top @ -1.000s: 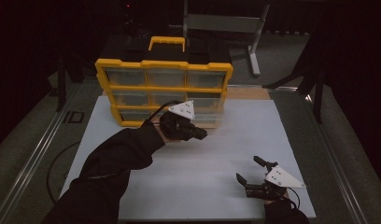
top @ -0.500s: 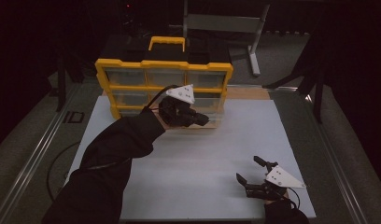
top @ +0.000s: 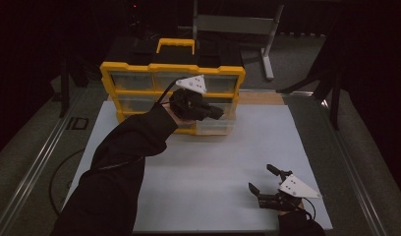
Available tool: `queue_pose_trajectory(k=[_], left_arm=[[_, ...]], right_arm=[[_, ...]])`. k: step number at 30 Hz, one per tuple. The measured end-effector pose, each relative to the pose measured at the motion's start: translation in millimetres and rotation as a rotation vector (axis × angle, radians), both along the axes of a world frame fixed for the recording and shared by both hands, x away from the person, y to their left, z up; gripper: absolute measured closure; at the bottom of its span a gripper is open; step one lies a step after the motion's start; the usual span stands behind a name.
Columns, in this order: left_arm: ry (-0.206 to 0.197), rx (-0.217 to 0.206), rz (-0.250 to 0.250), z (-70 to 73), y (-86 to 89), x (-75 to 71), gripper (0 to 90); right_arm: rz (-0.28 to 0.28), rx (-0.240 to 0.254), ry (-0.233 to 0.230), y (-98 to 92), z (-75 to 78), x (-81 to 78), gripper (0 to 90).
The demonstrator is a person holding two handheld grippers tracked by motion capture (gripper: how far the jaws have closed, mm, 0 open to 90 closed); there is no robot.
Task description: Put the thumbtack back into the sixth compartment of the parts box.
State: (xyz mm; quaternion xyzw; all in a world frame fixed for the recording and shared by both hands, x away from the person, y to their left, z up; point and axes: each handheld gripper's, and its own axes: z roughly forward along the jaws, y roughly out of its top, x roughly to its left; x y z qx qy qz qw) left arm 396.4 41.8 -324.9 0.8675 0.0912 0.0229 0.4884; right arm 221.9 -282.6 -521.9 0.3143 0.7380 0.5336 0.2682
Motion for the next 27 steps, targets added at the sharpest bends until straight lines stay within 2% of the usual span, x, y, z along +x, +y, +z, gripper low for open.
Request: queue_pose_trajectory(k=[2, 6, 11, 13, 15, 16, 19, 27], left_arm=[[-0.010, 0.000, 0.014, 0.9, 0.4, 2.7, 85.9], [-0.004, -0.008, 0.026, 1.7, 2.4, 8.2, 85.9], [0.018, -0.031, 0.070, -1.0, 4.2, 18.0, 85.9], [0.015, -0.029, 0.085, -2.9, 3.7, 20.8, 85.8], [0.032, -0.036, 0.099, -5.7, 3.4, 23.4, 85.8], [0.026, -0.031, 0.113, -7.4, 2.9, 23.9, 85.8], [0.042, -0.025, 0.157, -12.8, 2.5, 28.2, 85.7], [0.071, 0.018, 0.185, -29.6, 1.6, 32.1, 85.1]], right_arm=[[-0.001, 0.001, 0.003, -0.1, -0.2, 0.1, 9.9], [-0.001, 0.002, 0.002, -0.1, -0.1, 0.0, 9.9], [0.000, 0.002, 0.004, -0.1, -0.4, 0.3, 10.0], [0.000, 0.002, 0.004, 0.1, -0.4, 0.2, 9.9], [0.000, 0.002, 0.005, 0.3, -0.4, 0.2, 9.9], [0.001, -0.002, 0.003, 0.0, -0.3, 0.1, 9.9], [0.001, -0.004, 0.003, -0.4, -0.7, 0.7, 9.9], [0.001, -0.004, 0.008, -0.5, -0.8, 0.5, 9.9]])
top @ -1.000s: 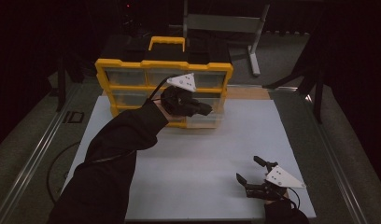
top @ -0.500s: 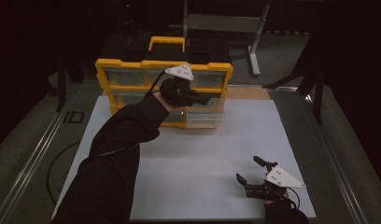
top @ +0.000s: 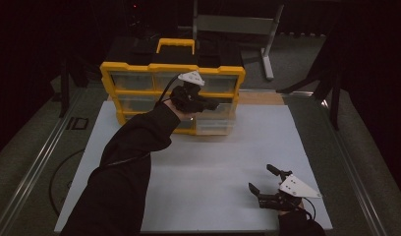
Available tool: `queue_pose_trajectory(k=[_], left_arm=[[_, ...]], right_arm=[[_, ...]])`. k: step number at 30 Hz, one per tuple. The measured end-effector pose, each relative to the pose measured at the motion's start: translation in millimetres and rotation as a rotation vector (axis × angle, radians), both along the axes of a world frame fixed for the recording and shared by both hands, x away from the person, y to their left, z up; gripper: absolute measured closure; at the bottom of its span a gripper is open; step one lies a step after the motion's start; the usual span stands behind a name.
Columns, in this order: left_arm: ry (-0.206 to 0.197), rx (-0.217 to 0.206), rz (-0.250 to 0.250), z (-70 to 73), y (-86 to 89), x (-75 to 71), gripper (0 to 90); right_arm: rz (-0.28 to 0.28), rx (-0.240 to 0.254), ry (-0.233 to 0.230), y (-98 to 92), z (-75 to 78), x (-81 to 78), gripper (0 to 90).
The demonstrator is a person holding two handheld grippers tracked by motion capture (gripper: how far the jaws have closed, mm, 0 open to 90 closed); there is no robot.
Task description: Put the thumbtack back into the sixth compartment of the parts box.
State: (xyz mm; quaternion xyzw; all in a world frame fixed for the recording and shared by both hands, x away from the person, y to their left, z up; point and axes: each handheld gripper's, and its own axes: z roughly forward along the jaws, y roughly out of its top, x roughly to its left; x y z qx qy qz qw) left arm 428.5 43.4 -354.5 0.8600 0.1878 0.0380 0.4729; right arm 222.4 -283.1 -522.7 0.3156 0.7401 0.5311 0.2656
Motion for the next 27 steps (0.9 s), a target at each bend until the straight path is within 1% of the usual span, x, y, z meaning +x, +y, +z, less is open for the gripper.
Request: queue_pose_trajectory(k=[1, 2, 3, 5, 6, 9, 10, 11, 14, 17, 19, 20, 21, 23, 24, 25, 26, 27], left_arm=[[0.008, 0.004, 0.008, -1.7, -0.1, 0.2, 81.1], [0.009, 0.008, 0.024, -2.9, -0.3, 0.2, 74.5], [0.015, 0.008, 0.028, -3.7, 0.3, 0.8, 70.1], [0.011, 0.009, 0.036, -4.0, 1.5, 0.8, 68.2], [0.009, 0.008, 0.040, -3.8, 2.1, 0.7, 65.4], [0.013, 0.001, 0.035, -3.0, 4.4, -0.2, 51.9], [0.018, -0.002, 0.030, -3.1, 4.8, -0.9, 51.9], [0.011, 0.005, 0.032, -3.3, 4.9, -1.7, 49.6], [0.013, 0.002, 0.027, -3.6, 5.7, -3.4, 44.6], [0.012, -0.004, 0.037, -3.5, 7.6, -7.0, 39.8], [0.014, -0.007, 0.038, -3.5, 8.7, -7.5, 34.6], [0.018, -0.013, 0.047, -3.1, 12.1, -9.2, 34.6], [0.024, -0.013, 0.047, -3.2, 13.9, -9.6, 28.0], [0.022, -0.014, 0.060, -3.5, 18.0, -11.0, 20.7], [0.031, -0.020, 0.055, -3.8, 20.8, -11.1, 17.4], [0.036, -0.024, 0.033, -4.3, 23.6, -11.3, 12.2], [0.025, -0.031, 0.032, -4.6, 26.5, -12.7, 7.3], [0.024, -0.043, 0.041, -4.7, 29.4, -14.0, 6.6]], right_arm=[[0.001, 0.000, -0.001, 0.1, 0.0, 0.0, 9.9], [0.002, -0.003, -0.005, 0.0, 0.1, 0.1, 9.9], [0.000, -0.001, -0.003, 0.3, 0.3, -0.3, 9.9], [0.001, -0.003, -0.004, 0.1, 0.1, 0.0, 9.9], [0.002, -0.003, -0.002, 0.1, 0.1, -0.1, 9.9], [0.001, -0.002, -0.005, 0.1, 0.3, -0.1, 9.9], [0.001, -0.002, -0.005, 0.1, 0.3, -0.1, 9.9], [0.000, -0.002, -0.005, 0.0, 0.2, -0.1, 9.9], [0.001, -0.003, -0.006, -0.2, 0.2, 0.1, 9.9], [0.000, -0.001, -0.004, 0.1, 0.4, -0.2, 9.9], [0.000, -0.001, -0.004, 0.1, 0.4, -0.2, 9.9], [0.000, -0.001, -0.004, 0.0, 0.4, -0.2, 9.9], [-0.001, -0.001, -0.005, -0.2, 0.5, -0.3, 9.9], [-0.001, -0.001, -0.004, -0.3, 0.5, -0.3, 9.9], [-0.002, -0.001, -0.004, -0.1, 0.5, -0.3, 9.9], [-0.002, -0.001, -0.005, -0.1, 0.4, -0.2, 9.9], [-0.001, -0.001, -0.004, 0.1, 0.4, -0.3, 9.9], [-0.003, -0.002, -0.004, 0.2, 0.4, -0.3, 9.9]])
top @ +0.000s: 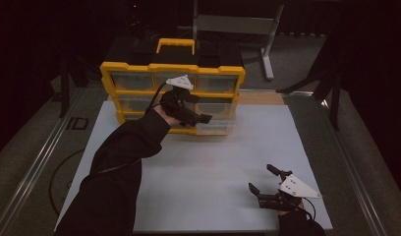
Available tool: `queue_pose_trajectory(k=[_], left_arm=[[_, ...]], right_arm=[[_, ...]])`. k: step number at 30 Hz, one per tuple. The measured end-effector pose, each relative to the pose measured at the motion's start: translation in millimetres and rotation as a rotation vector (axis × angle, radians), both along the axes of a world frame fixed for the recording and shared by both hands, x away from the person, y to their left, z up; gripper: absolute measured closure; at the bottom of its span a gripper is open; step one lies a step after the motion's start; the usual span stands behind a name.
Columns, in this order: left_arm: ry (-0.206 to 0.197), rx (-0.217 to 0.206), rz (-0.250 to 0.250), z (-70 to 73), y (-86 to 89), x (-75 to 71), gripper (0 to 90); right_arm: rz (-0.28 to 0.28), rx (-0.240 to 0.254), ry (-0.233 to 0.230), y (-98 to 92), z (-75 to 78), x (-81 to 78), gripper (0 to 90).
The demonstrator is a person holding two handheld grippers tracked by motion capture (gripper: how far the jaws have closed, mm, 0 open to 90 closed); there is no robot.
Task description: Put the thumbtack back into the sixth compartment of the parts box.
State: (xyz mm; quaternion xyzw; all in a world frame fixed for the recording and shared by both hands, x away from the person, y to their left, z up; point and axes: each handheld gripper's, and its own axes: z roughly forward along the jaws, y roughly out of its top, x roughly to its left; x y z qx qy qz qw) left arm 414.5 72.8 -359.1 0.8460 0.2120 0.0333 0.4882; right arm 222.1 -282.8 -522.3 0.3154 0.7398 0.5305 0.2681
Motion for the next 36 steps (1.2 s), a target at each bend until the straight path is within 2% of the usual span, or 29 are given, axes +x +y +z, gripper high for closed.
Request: queue_pose_trajectory(k=[2, 4, 9, 16, 25, 36], left_arm=[[0.003, -0.031, -0.004, -0.1, 6.4, -1.7, 5.1], [-0.001, -0.038, 0.006, -0.7, 11.4, -3.5, 1.4], [0.004, -0.056, 0.001, -3.1, 20.5, -10.1, 0.1], [-0.004, -0.040, -0.009, -10.4, 29.6, -20.7, 0.0], [0.026, -0.055, -0.008, -30.6, 53.4, -34.9, 0.0], [0.038, -0.048, 0.001, -58.3, 68.8, -52.7, 0.1]], right_arm=[[-0.001, -0.001, 0.000, 0.0, -0.1, 0.1, 9.9], [0.000, -0.002, -0.001, -0.1, -0.2, 0.3, 9.9], [0.000, -0.003, 0.002, 0.3, -0.3, 0.2, 9.9], [-0.002, -0.002, 0.003, 0.3, -0.3, 0.0, 9.9], [0.001, -0.005, 0.001, 0.8, -0.1, -0.1, 9.9], [0.001, -0.007, 0.000, 0.9, 0.4, -0.5, 9.9]])
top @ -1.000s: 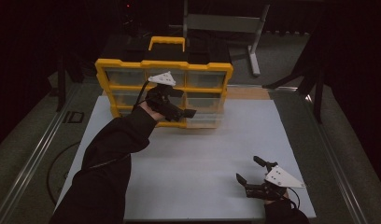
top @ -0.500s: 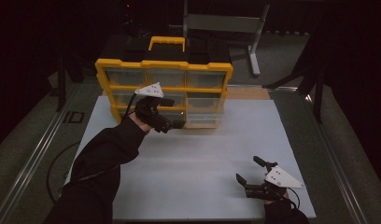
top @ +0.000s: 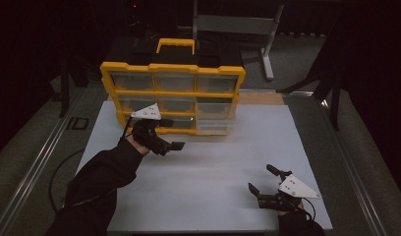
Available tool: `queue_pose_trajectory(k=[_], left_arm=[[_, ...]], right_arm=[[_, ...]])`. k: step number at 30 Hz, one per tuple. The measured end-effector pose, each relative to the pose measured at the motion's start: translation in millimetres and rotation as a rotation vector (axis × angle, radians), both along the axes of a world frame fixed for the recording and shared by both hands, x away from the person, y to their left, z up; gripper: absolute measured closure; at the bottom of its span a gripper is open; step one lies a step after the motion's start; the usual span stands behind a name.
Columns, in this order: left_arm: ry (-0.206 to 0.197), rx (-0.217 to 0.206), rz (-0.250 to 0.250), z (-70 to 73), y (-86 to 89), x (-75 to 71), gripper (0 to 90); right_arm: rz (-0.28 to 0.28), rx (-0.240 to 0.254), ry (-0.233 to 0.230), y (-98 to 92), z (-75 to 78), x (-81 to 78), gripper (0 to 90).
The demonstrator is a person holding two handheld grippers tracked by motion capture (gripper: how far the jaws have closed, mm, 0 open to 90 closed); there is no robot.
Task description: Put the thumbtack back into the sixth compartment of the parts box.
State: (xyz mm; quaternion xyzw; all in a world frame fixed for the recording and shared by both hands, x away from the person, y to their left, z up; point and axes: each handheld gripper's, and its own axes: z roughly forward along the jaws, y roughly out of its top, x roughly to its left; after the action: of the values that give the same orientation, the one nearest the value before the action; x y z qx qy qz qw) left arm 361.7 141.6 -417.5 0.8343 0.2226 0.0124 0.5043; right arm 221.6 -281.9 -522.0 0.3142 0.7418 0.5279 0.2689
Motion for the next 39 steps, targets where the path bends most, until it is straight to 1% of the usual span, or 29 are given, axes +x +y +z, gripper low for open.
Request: queue_pose_trajectory(k=[1, 2, 3, 4, 5, 7, 9, 10, 11, 14, 16, 17, 20, 22, 26, 27, 28, 29, 32, 34, 35, 36, 39], left_arm=[[-0.010, 0.004, 0.011, -2.8, 1.4, -2.6, 0.0], [-0.009, 0.000, 0.011, -4.6, 2.5, -4.0, 0.1], [0.002, -0.010, 0.008, -7.3, 3.9, -5.7, 0.0], [0.002, -0.010, 0.008, -7.3, 3.9, -5.7, 0.0], [0.006, -0.010, 0.013, -15.0, 7.5, -10.2, 0.0], [0.011, -0.003, 0.016, -21.6, 10.2, -14.1, 0.0], [0.017, -0.008, 0.013, -27.4, 14.1, -17.7, 0.0], [0.017, -0.008, 0.013, -27.4, 14.1, -17.7, 0.0], [0.022, -0.015, 0.023, -32.3, 17.6, -20.2, 0.0], [0.032, -0.015, 0.031, -40.2, 22.2, -23.6, 0.1], [0.033, -0.017, 0.034, -42.7, 23.7, -25.3, 0.0], [0.036, -0.030, 0.036, -47.4, 27.4, -29.3, 0.0], [0.034, -0.036, 0.049, -52.2, 33.2, -34.8, 0.0], [0.033, -0.033, 0.055, -55.8, 37.5, -38.0, 0.0], [0.042, -0.036, 0.072, -65.6, 45.4, -43.5, 0.1], [0.039, -0.036, 0.075, -68.4, 46.9, -44.9, 0.0], [0.039, -0.036, 0.075, -68.4, 46.9, -44.9, 0.1], [0.041, -0.039, 0.080, -73.4, 49.4, -47.7, 0.1], [0.035, -0.042, 0.088, -79.4, 53.0, -52.1, 0.1], [0.037, -0.056, 0.101, -83.2, 57.1, -55.4, 0.1], [0.037, -0.056, 0.101, -83.2, 57.1, -55.4, 0.1], [0.038, -0.066, 0.109, -86.3, 60.3, -58.9, 0.0], [0.039, -0.072, 0.112, -89.1, 63.4, -61.9, 0.1]], right_arm=[[0.001, 0.000, -0.001, 0.1, -0.1, 0.2, 9.9], [0.000, -0.001, -0.001, 0.2, -0.3, 0.3, 9.9], [0.000, -0.002, 0.000, 0.3, -0.4, 0.3, 9.9], [0.000, -0.002, 0.000, 0.3, -0.4, 0.3, 9.9], [0.000, -0.002, -0.001, 0.3, -0.4, 0.3, 9.9], [-0.001, -0.002, 0.000, 0.2, -0.1, 0.0, 9.9], [0.001, -0.002, -0.001, -0.1, -0.3, 0.2, 9.9], [0.001, -0.002, -0.001, -0.1, -0.3, 0.2, 9.9], [0.000, -0.001, 0.000, 0.0, -0.2, 0.2, 9.9], [0.001, -0.003, 0.001, 0.7, -0.1, -0.2, 9.9], [0.003, -0.003, 0.002, 0.6, -0.2, -0.1, 9.9], [0.002, -0.003, 0.002, 0.6, -0.3, -0.1, 9.9], [0.000, -0.002, 0.001, 0.7, -0.1, -0.3, 9.9], [0.001, -0.004, 0.002, 0.8, -0.2, -0.2, 9.9], [0.002, -0.005, 0.001, 0.8, -0.1, -0.3, 9.9], [0.002, -0.003, 0.001, 0.9, 0.0, -0.4, 9.9], [0.002, -0.003, 0.001, 0.9, 0.0, -0.4, 9.9], [0.001, -0.003, 0.001, 0.9, 0.0, -0.3, 9.9], [0.003, -0.008, 0.000, 1.3, -0.4, -0.3, 9.9], [0.003, -0.008, 0.000, 1.6, -0.2, -0.5, 9.9], [0.003, -0.008, 0.000, 1.6, -0.2, -0.5, 9.9], [0.002, -0.008, 0.000, 1.1, -0.3, -0.3, 9.9], [0.002, -0.007, 0.000, 1.2, -0.3, -0.4, 9.9]])
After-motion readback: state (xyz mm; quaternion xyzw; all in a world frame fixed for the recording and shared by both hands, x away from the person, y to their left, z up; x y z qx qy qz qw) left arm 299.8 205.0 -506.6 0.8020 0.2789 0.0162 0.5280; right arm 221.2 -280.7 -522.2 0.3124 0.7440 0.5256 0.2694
